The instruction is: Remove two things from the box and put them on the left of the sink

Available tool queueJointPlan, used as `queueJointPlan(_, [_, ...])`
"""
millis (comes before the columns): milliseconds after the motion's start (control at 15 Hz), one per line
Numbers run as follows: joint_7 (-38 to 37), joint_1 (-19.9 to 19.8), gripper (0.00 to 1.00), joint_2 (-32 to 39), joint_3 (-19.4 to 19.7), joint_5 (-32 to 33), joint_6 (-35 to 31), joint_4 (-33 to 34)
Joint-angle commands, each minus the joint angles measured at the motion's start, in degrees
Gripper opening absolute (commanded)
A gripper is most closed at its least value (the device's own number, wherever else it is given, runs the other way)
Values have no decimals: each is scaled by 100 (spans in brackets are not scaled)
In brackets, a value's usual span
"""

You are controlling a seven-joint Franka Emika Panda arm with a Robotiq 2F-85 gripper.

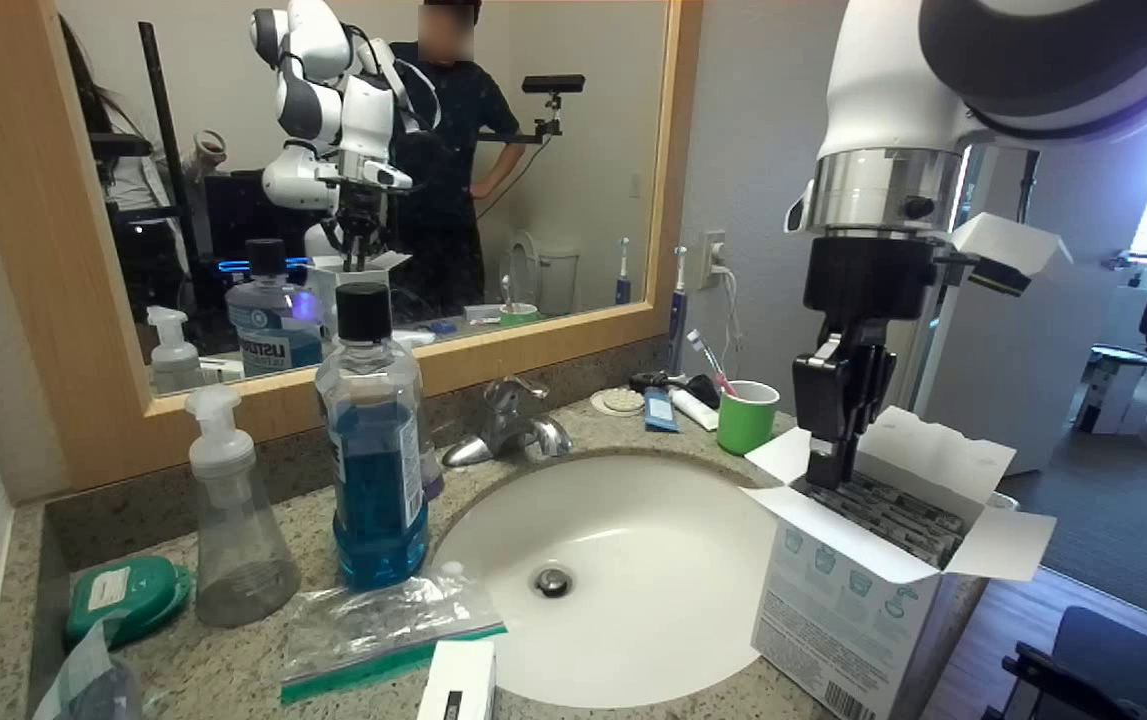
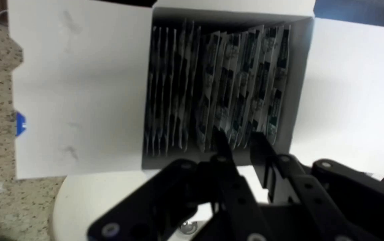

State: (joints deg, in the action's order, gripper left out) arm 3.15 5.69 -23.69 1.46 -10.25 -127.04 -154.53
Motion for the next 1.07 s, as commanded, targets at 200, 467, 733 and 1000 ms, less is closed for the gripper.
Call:
queueJointPlan(200, [232,-25,23,290,77,-267,-445,-48])
queueJointPlan(467, [360,6,21,253,92,-476,-597,-206])
queueJointPlan(733, [365,7,8,156,53,-550,-648,-336])
queueJointPlan(1000, [350,-3,8,-4,62,-561,-686,-481])
